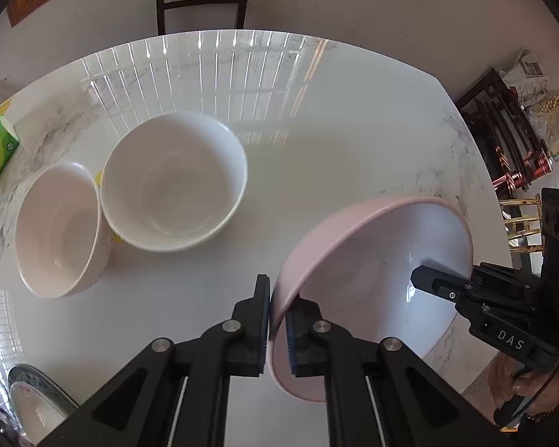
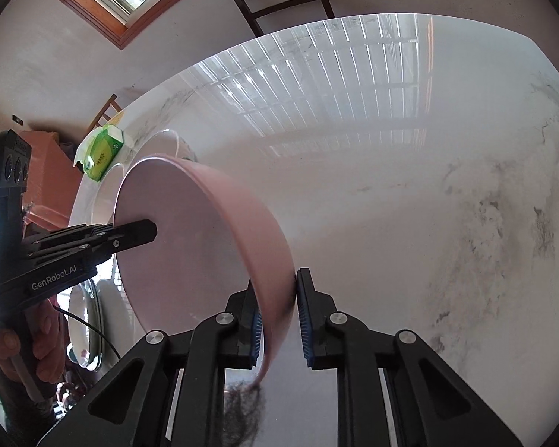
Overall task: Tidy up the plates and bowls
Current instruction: 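Grasp the pink bowl rim with the right gripper while the left gripper grasps it too, then carry the pink bowl with both grippers beside the plate stack and release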
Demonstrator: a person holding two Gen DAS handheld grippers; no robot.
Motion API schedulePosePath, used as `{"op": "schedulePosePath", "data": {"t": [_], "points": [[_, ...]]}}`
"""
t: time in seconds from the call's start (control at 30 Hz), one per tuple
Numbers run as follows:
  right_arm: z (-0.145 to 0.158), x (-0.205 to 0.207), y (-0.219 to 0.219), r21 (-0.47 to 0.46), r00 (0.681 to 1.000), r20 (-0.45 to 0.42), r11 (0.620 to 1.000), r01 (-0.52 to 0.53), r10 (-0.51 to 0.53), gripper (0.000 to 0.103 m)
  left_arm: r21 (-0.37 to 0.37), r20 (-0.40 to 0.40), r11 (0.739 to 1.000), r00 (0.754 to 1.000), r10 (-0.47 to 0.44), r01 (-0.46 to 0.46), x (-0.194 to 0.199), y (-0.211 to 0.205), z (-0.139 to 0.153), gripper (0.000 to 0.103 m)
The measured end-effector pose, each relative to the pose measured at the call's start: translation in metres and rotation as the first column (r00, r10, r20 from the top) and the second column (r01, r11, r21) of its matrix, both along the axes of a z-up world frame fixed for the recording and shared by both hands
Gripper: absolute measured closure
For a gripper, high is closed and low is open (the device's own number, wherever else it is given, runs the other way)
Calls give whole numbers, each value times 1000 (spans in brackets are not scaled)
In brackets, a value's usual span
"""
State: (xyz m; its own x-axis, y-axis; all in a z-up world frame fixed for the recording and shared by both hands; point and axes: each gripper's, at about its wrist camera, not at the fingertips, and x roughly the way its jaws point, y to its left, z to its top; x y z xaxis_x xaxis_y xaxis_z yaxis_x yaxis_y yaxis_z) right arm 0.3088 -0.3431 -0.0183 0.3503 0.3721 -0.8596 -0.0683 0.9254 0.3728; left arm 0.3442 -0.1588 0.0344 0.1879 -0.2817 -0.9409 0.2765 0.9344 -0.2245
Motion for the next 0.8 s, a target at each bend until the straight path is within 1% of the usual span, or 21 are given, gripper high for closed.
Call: {"op": "schedulePosePath", "data": {"t": [0.07, 0.17, 0.27, 0.37, 0.5, 0.6, 0.8], "points": [[2, -17, 20, 2, 999, -16, 999, -36, 36, 86, 17, -19, 1000, 1000, 24, -23, -22, 20, 3, 95], [-2, -41, 50, 15, 995, -42, 996, -89, 89, 86, 23, -51, 997, 996, 73, -72, -51, 53, 5, 95], [-10, -65, 78, 53, 988, -74, 990, -129, 133, 86, 17, -75, 993, 991, 114, -113, -80, 86, 6, 95], [-21, -88, 106, 76, 978, -109, 982, -171, 179, 86, 39, -92, 991, 987, 130, -127, -110, 109, 4, 95], [-37, -111, 133, 96, 965, -160, 976, -197, 210, 86, 72, -117, 988, 983, 145, -137, -145, 134, -6, 95], [-42, -120, 147, 89, 960, -177, 974, -206, 219, 86, 65, -137, 986, 977, 161, -154, -157, 147, -13, 95], [-40, -114, 159, 72, 961, -182, 977, -198, 208, 86, 40, -120, 983, 976, 183, -179, -157, 163, -16, 95]]}}
